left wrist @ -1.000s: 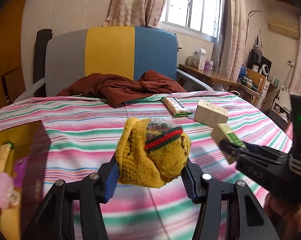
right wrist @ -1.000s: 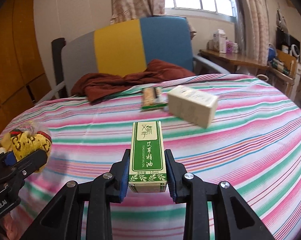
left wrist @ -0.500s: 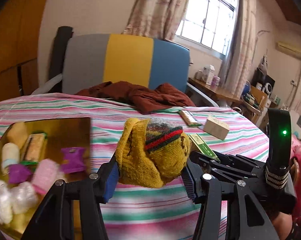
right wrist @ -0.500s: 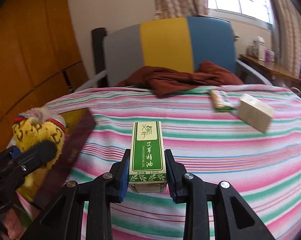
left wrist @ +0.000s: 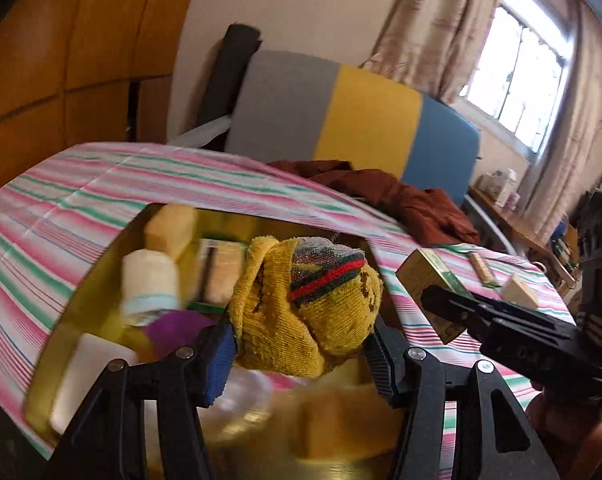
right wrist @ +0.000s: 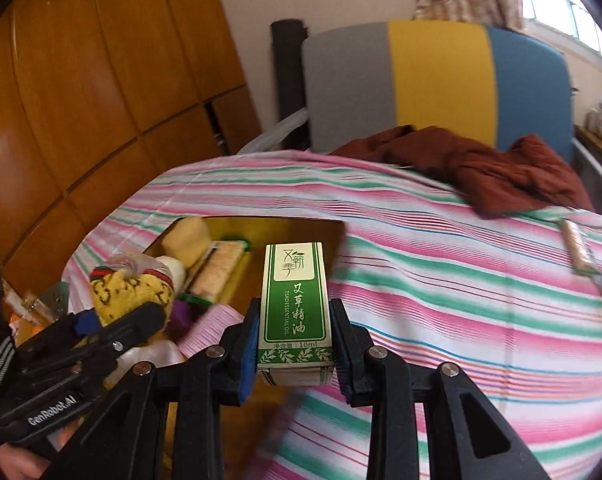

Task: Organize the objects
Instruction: 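Carry the knit toy and green box over the gold tray, then open both grippers to drop the items into the tray and withdraw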

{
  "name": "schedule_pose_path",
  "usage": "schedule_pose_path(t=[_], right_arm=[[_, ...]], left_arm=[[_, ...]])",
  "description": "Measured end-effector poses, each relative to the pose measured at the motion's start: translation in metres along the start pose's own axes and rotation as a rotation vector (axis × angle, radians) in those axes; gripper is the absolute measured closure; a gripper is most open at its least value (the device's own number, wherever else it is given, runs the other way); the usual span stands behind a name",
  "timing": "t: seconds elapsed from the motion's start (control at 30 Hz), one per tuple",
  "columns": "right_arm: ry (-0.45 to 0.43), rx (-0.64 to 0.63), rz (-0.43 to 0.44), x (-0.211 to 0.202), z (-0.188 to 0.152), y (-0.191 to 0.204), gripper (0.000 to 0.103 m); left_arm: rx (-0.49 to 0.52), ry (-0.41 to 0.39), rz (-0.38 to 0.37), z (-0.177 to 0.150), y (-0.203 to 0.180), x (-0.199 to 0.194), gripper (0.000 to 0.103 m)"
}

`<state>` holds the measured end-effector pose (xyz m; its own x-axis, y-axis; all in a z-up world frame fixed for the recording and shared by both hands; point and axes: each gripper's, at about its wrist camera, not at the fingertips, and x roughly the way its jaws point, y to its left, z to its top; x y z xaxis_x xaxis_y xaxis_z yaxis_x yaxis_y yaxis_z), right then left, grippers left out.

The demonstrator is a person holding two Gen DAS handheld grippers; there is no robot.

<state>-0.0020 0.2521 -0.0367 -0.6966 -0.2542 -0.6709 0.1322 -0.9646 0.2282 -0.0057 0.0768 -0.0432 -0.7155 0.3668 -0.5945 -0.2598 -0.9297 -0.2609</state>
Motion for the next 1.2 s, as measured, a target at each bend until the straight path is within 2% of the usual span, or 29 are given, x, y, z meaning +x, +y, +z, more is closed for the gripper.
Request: schedule_pose_path(t=[0.2,0.3,0.4,0.43,0.57,0.7,0.73,0.77,0.87,0.93,1.1,1.2], right_arm=[[0.079,0.011,0.039,0.045,0.019,0.023,0.072],[0.118,0.058,0.048,0.068,0.029,0.021,0.071],[0.155,0.14,0.064,0.087,0.034,0.012,0.055],[0.162,0.161,0.048,0.09,0.034,0.009,0.055],[0.118,0.226,0.069,0.077,0.03,-0.003,0.055],[0.07,0.206,0.059,0.057,0.028,-0.006,0.055],[0.058,0.194,0.056,0.05,0.026,-0.008,0.055],[0.05,0.184,0.055,0.047,0.026,-0.008,0.055],[0.035,0.155,0.034,0.036,0.022,-0.011,0.055],[0.022,0.14,0.026,0.026,0.018,-0.015,0.055],[-0.016,0.15,0.017,0.005,0.007,-0.023,0.055],[-0.025,0.144,0.003,-0.001,0.003,-0.025,0.055]], left_arm=[[-0.065,0.035,0.037,0.018,0.038,0.016,0.044],[-0.068,0.072,0.053,0.027,0.049,0.027,0.044],[-0.07,0.092,0.055,0.032,0.055,0.035,0.044],[-0.069,0.1,0.049,0.033,0.057,0.038,0.044],[-0.071,0.122,0.036,0.037,0.056,0.046,0.043],[-0.049,0.143,0.037,0.039,0.05,0.058,0.041],[-0.05,0.146,0.037,0.04,0.049,0.059,0.038],[-0.053,0.148,0.042,0.04,0.048,0.06,0.029],[-0.067,0.124,0.081,0.041,0.047,0.057,0.008],[-0.086,0.106,0.13,0.041,0.049,0.049,0.002],[-0.174,0.018,0.219,0.041,0.062,0.023,0.001],[-0.204,-0.009,0.284,0.039,0.066,0.013,0.0]])
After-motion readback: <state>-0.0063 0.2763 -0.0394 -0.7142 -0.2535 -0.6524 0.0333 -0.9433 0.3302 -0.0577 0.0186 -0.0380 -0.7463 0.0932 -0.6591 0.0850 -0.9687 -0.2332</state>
